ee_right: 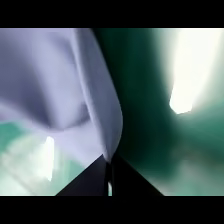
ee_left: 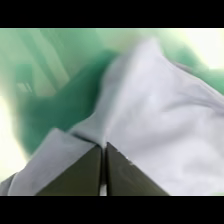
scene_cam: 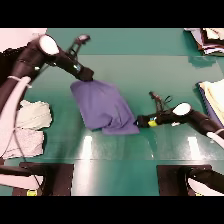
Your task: Fold the shirts.
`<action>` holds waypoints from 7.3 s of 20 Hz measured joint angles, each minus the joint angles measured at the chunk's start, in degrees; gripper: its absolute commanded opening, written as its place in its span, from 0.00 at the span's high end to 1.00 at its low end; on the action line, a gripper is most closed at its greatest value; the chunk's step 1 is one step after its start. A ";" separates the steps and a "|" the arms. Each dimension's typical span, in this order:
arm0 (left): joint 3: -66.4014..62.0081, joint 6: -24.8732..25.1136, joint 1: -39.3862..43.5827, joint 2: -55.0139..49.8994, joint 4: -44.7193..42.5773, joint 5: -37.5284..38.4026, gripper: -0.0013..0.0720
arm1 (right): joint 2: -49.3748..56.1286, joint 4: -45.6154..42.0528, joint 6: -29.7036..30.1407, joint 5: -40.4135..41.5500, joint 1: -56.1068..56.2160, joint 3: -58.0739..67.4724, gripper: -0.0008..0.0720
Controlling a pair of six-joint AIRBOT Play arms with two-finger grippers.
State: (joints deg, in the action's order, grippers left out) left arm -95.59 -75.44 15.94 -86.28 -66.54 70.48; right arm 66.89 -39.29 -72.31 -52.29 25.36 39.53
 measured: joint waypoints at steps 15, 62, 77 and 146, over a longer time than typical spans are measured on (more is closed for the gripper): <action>-2.73 -5.38 0.04 36.87 8.28 0.22 0.95 | -15.37 -2.80 -2.47 -23.23 -25.07 53.05 0.97; 34.29 1.16 -11.30 -2.56 27.63 -15.10 0.95 | -9.27 -17.29 -5.70 -19.93 -17.94 21.24 0.97; 0.04 2.05 -16.61 34.32 19.19 -15.21 0.95 | -9.31 -17.86 -4.72 -23.65 -23.06 61.53 0.97; 68.00 -7.26 -8.66 25.99 24.28 -15.30 0.19 | -14.49 -27.78 -6.12 -19.87 -25.92 20.74 0.40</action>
State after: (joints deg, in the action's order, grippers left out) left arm -27.59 -82.70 7.29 -60.29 -42.26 55.18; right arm 52.40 -67.07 -78.43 -72.16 -0.56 60.27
